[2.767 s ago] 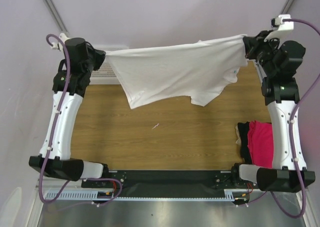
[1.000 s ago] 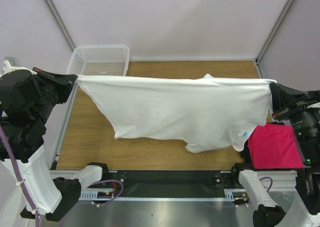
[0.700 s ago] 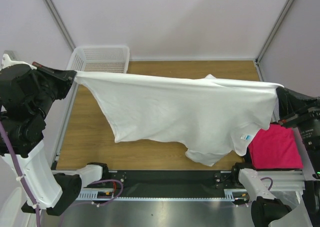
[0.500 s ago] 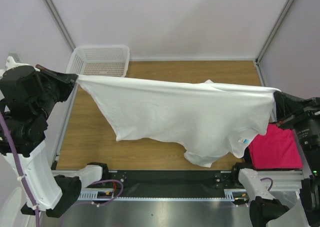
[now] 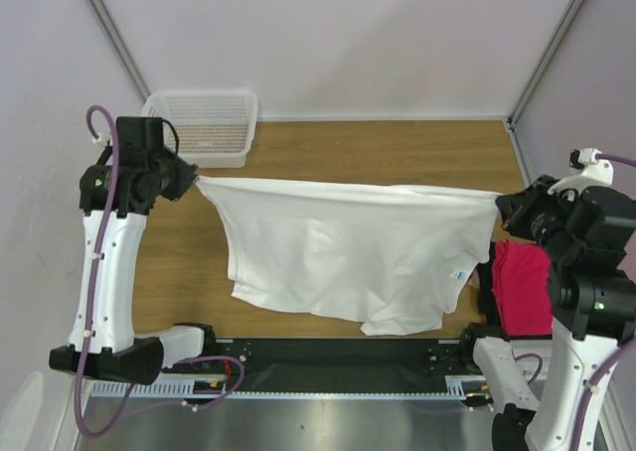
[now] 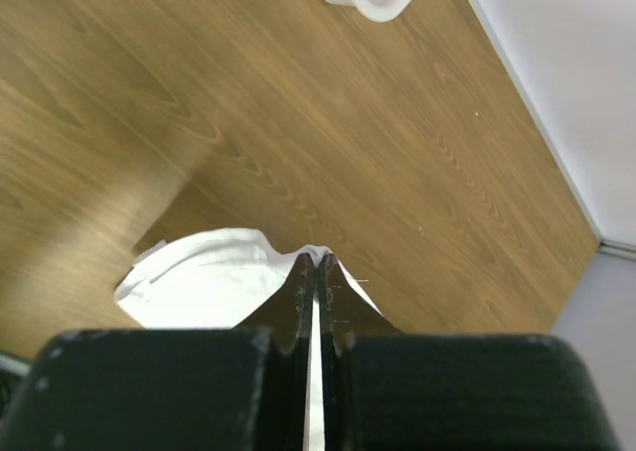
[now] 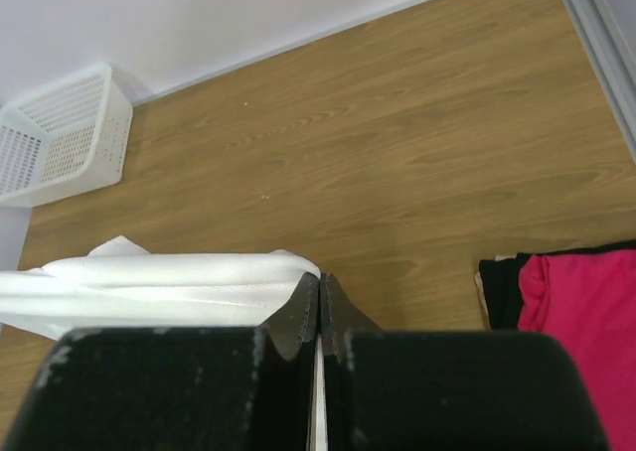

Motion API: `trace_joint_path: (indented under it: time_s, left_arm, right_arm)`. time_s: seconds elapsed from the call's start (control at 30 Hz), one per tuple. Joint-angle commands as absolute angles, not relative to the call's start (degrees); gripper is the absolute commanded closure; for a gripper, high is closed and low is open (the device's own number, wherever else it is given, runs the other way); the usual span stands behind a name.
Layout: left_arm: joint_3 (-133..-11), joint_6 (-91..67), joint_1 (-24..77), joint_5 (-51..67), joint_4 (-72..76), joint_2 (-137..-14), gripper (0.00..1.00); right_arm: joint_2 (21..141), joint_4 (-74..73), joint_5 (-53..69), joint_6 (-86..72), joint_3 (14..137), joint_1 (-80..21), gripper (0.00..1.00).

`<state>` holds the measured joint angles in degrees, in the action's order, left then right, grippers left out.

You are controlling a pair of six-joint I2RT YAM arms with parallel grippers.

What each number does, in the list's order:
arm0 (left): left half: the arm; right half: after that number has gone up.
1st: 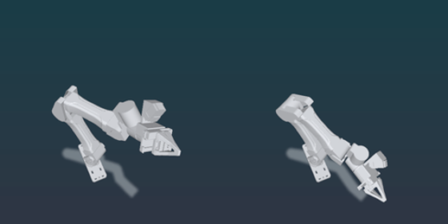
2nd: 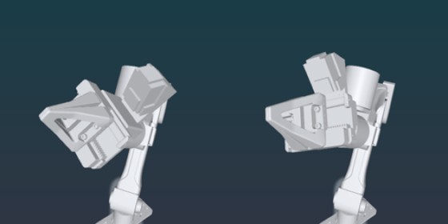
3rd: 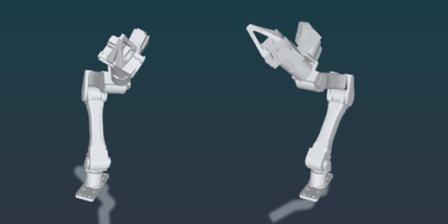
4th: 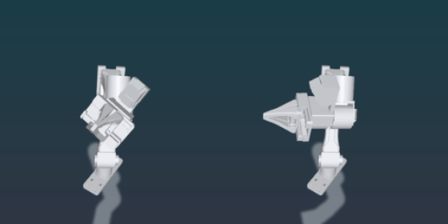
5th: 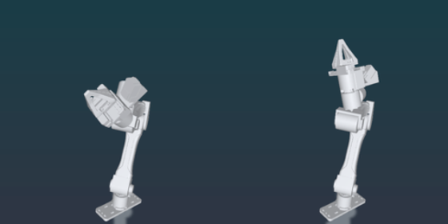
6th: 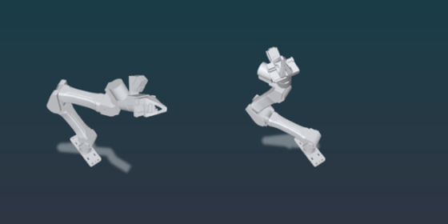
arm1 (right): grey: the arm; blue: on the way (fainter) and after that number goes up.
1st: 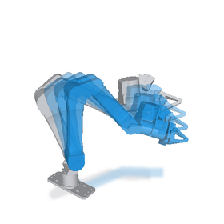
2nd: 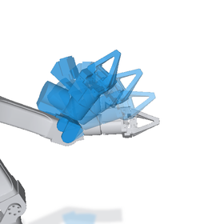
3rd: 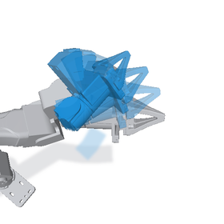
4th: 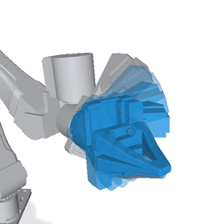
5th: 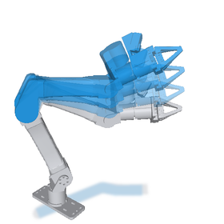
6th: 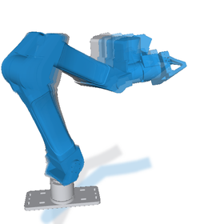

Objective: Fold and stack the t-shirts
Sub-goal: Flatten the tshirt out

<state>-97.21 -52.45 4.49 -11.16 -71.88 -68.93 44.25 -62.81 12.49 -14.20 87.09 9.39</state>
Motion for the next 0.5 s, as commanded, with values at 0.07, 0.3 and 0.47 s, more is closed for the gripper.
trace_joint_path:
  time_s: [0.07,0.3,0.47]
  left_arm:
    - [-93.17,-51.24,3.69,-18.63,-60.65,-71.54,1.0]
    - [-86.58,-52.82,4.66,-17.93,-49.85,-77.42,1.0]
    - [-90.42,-52.56,5.62,-18.19,-45.18,-84.54,1.0]
  right_arm:
    - [44.3,-43.7,7.47,-13.27,78.24,10.2,1.0]
    - [50.0,-30.6,7.21,-12.83,66.11,10.11,1.0]
    - [57.54,-19.79,6.59,-13.01,64.16,10.02,1.0]
